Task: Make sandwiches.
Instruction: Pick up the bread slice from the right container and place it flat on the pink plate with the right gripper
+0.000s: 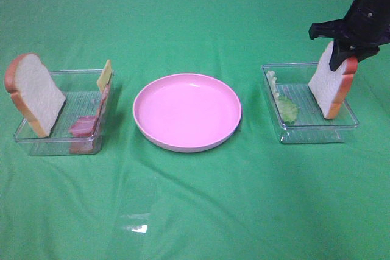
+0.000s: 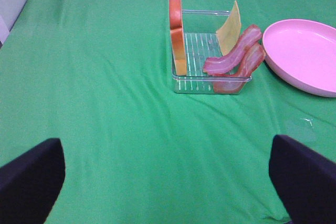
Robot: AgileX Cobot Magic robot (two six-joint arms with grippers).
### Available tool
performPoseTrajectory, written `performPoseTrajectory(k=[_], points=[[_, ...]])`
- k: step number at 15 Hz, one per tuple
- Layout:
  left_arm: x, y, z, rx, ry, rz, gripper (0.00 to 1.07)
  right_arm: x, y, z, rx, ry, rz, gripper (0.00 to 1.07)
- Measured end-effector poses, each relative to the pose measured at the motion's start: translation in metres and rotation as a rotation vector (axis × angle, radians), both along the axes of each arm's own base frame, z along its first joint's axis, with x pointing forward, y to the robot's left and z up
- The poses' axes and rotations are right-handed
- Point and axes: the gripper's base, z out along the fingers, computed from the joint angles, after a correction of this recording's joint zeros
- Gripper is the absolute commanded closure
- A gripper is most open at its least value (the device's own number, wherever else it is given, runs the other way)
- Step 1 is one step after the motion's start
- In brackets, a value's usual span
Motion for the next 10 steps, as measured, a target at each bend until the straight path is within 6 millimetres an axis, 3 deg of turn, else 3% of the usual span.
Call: performPoseTrajectory(k=[3, 5, 10], points=[[0.000, 0.000, 0.000, 0.000, 0.000, 0.000, 0.09, -0.002, 0.001, 0.008, 0.007, -0.012, -0.002, 0.92], [0.000, 0.000, 0.000, 0.000, 0.000, 0.000, 0.09, -0.005, 0.001, 0.019, 0.012, -0.026, -0.002, 0.99], [0.000, 0.000, 0.000, 0.000, 0.000, 0.000, 0.09, -0.020, 0.008, 0.073, 0.097, -0.147, 0.003, 1.01]])
